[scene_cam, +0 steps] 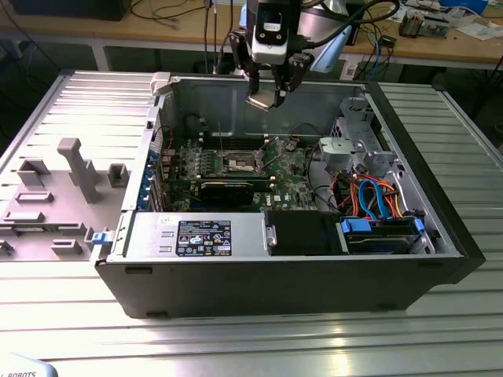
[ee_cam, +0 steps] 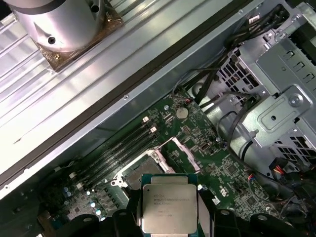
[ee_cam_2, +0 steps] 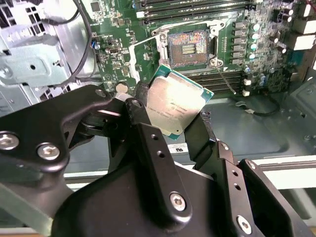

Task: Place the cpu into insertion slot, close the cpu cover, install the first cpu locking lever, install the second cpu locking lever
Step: 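Place the cpu into insertion slot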

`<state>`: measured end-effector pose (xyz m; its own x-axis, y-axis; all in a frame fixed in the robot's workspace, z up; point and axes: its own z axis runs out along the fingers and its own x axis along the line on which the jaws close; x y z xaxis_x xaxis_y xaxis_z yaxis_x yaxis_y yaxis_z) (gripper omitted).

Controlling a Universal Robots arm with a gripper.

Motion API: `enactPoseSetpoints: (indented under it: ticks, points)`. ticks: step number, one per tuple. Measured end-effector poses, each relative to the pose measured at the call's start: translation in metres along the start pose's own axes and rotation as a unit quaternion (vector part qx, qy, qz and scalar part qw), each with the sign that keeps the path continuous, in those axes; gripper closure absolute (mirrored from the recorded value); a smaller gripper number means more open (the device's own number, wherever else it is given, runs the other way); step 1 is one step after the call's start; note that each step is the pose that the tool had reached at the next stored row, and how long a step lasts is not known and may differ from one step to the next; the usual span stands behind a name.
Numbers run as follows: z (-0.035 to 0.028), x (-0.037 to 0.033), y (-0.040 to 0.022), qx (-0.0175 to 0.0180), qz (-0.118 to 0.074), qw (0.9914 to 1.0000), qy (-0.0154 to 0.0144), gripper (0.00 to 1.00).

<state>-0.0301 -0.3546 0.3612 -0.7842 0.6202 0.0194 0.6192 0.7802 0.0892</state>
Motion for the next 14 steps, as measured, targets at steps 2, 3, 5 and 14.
enactPoseSetpoints:
  ticks: [2,3,5,14]
  points:
    - [0.0001,0.0000,0.0000,-0.0003,0.013,0.99991,-0.0012,0.46]
    - [0.0001,0.0000,0.0000,-0.0004,0.022,0.99975,-0.0020,0.46]
    - [0.0002,0.0000,0.0000,-0.0006,0.032,0.99948,-0.0029,0.46]
    - [0.0004,0.0000,0.0000,-0.0016,0.081,0.99667,-0.0073,0.46]
